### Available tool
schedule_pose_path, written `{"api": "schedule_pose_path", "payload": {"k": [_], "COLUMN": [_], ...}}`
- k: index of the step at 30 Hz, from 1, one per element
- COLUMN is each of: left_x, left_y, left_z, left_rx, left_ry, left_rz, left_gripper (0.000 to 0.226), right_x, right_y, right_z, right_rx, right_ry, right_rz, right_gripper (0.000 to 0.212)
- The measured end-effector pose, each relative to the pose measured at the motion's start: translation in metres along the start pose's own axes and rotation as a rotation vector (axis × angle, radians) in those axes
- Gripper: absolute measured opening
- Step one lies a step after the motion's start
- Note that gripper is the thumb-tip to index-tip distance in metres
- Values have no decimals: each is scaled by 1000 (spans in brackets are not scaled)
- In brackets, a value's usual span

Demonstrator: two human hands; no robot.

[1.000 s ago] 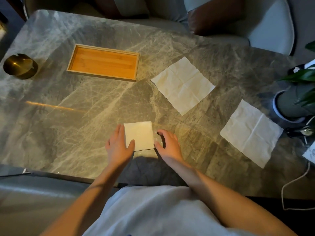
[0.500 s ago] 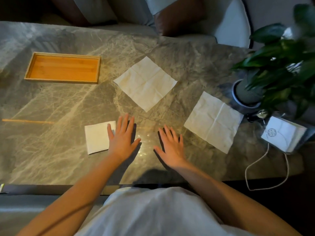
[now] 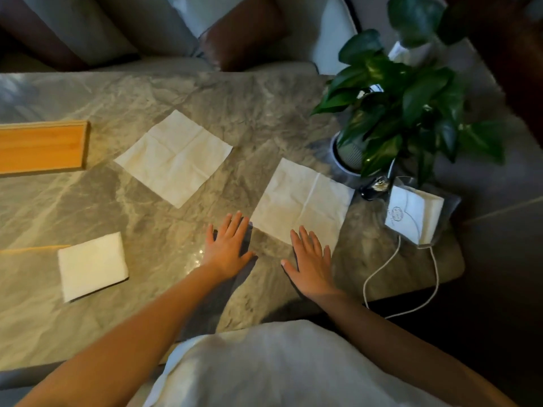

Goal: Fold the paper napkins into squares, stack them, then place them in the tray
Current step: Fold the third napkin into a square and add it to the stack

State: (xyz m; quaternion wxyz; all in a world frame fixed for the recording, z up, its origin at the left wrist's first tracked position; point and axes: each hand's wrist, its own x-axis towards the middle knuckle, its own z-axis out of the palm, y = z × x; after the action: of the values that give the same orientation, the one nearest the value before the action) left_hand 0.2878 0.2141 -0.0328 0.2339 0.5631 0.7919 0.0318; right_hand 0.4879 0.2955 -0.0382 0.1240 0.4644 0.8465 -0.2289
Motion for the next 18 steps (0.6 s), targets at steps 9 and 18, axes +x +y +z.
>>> {"api": "schedule_pose_path", "payload": {"k": [9,18], "left_x": [43,39], "left_y": [40,27], "left_z": [11,8], "left_rx": [4,-16], "left_ry": [-100,79], "left_rz": [50,-30], "left_gripper": [81,63], "right_x": [0,16], "right_y": [55,63], "right_z": [-12,-22], "right_rx": [76,87], "right_ry": [-29,98], "right_rz": [95,-40], "right_gripper": [69,51]}}
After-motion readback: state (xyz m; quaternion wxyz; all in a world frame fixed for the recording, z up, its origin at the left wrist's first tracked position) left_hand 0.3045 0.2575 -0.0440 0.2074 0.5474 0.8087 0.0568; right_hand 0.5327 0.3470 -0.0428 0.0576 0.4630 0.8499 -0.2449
